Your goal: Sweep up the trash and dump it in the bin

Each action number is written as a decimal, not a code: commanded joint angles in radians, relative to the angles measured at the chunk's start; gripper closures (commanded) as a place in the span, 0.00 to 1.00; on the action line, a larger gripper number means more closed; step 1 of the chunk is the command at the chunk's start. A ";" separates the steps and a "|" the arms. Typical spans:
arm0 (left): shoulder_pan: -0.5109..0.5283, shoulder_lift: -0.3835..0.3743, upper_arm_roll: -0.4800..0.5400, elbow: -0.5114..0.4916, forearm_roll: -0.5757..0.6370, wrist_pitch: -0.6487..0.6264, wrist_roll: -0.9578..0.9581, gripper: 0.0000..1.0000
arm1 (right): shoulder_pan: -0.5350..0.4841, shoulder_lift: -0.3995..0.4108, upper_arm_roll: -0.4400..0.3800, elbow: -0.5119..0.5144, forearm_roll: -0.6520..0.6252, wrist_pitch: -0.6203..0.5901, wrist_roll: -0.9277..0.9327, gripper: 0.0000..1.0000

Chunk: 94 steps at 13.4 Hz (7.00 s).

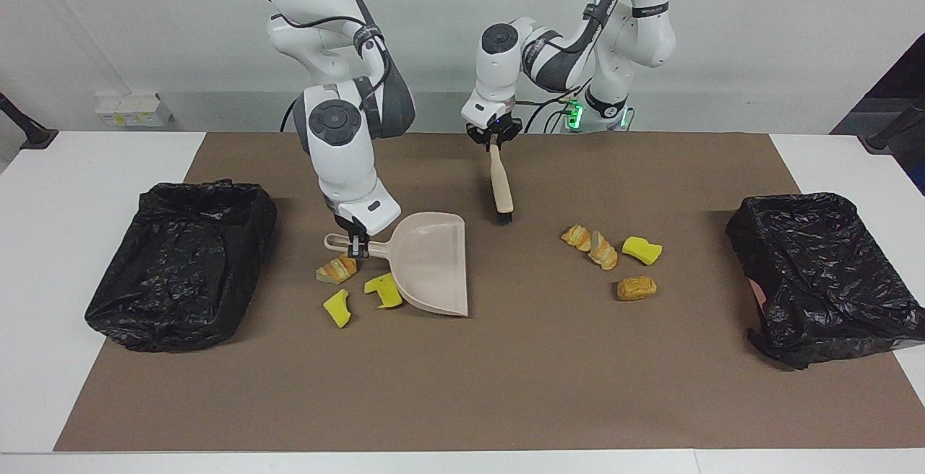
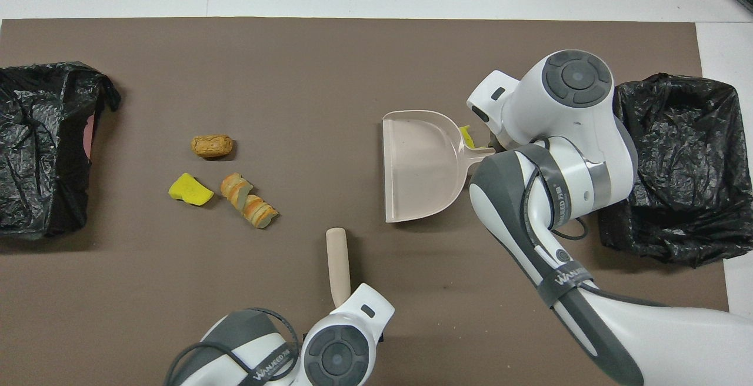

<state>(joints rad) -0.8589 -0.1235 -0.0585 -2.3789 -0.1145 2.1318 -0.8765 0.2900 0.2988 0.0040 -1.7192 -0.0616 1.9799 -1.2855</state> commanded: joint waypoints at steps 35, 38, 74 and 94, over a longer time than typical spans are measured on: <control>0.347 0.064 -0.014 0.041 -0.168 0.163 0.353 1.00 | 0.156 0.049 0.004 -0.043 -0.090 0.120 0.227 1.00; 0.313 0.119 -0.015 0.131 -0.169 0.168 0.353 1.00 | 0.156 0.049 0.004 -0.043 -0.090 0.122 0.232 1.00; 0.515 0.037 0.008 0.291 0.011 -0.223 0.456 1.00 | 0.156 0.049 0.004 -0.043 -0.089 0.122 0.253 1.00; 0.603 0.162 -0.001 0.196 -0.054 -0.167 0.687 1.00 | 0.158 0.054 0.004 -0.045 -0.089 0.129 0.270 1.00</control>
<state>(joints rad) -0.1924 0.0778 -0.0730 -2.1408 -0.1218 1.9785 -0.1311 0.4507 0.3473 0.0031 -1.7557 -0.1412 2.0791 -1.0616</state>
